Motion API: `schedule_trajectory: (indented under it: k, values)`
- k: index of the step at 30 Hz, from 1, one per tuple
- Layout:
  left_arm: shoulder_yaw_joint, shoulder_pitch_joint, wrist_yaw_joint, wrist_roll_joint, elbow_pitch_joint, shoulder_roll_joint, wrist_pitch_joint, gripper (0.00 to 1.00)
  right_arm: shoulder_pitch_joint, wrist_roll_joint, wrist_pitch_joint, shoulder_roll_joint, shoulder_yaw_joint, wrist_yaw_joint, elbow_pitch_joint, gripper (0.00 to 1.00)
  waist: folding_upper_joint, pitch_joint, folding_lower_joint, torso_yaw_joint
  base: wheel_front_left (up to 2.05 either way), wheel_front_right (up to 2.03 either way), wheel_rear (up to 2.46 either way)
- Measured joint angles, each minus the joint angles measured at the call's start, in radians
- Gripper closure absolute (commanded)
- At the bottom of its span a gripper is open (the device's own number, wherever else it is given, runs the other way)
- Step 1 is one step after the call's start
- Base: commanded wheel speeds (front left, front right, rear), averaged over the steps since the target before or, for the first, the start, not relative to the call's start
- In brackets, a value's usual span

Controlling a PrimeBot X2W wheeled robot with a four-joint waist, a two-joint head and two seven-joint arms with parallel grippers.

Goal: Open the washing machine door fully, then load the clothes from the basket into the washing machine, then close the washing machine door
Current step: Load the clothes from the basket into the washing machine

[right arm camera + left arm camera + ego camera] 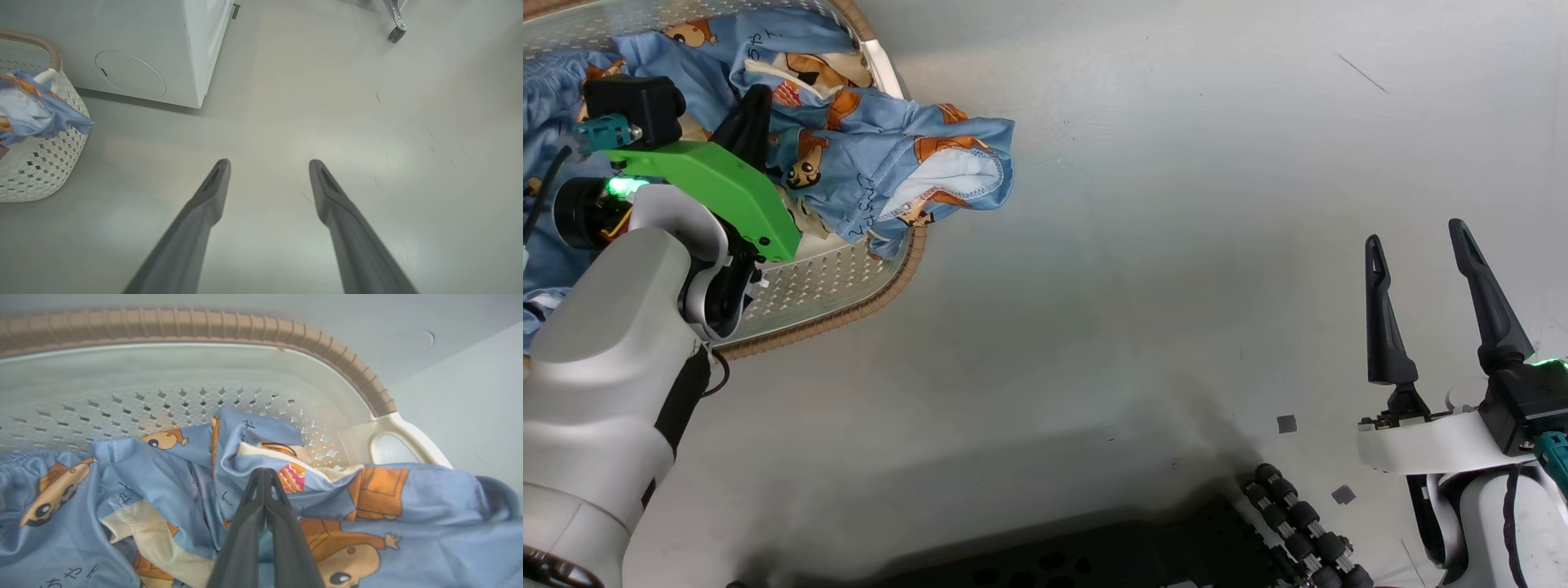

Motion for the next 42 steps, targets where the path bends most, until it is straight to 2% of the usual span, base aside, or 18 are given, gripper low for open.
schedule_trajectory:
  k: [17,26,37,38,39,41,42]
  values:
    - [-0.032,-0.017,0.0,-0.043,0.023,0.001,-0.032,1.0,-0.003,0.0,0.0,-0.003,0.01,-0.001,0.0,0.0,0.0,0.001,0.0,0.007,0.0,0.0,0.0]
    - [-0.041,-0.019,0.0,-0.067,0.02,0.002,-0.067,1.0,-0.058,0.0,0.0,-0.003,0.021,0.0,0.008,0.0,0.0,-0.006,0.0,0.023,0.0,0.0,0.0]
    - [-0.066,0.063,0.0,-0.093,0.007,-0.031,-0.112,1.0,-0.114,0.0,0.0,-0.008,0.02,0.002,0.063,0.0,0.0,-0.08,0.0,0.068,0.0,0.0,0.0]
    - [-0.066,0.076,0.0,-0.094,0.008,-0.032,-0.114,0.97,-0.118,0.0,0.0,-0.009,0.02,0.002,0.07,0.0,0.0,-0.091,0.0,0.073,0.0,0.0,0.0]
    - [-0.065,0.087,0.0,-0.094,0.011,-0.032,-0.114,0.78,-0.12,0.0,0.0,-0.01,0.02,0.003,0.077,0.0,0.0,-0.102,0.0,0.078,0.0,0.0,0.0]
    - [-0.062,0.105,0.0,-0.094,0.019,-0.033,-0.114,0.56,-0.126,0.0,0.0,-0.014,0.021,0.01,0.09,0.0,0.0,-0.125,0.0,0.087,0.0,0.0,0.0]
    - [-0.06,0.111,0.0,-0.094,0.024,-0.033,-0.114,0.43,-0.13,0.0,0.0,-0.016,0.021,0.01,0.094,0.0,0.0,-0.138,0.0,0.092,0.0,0.0,0.0]
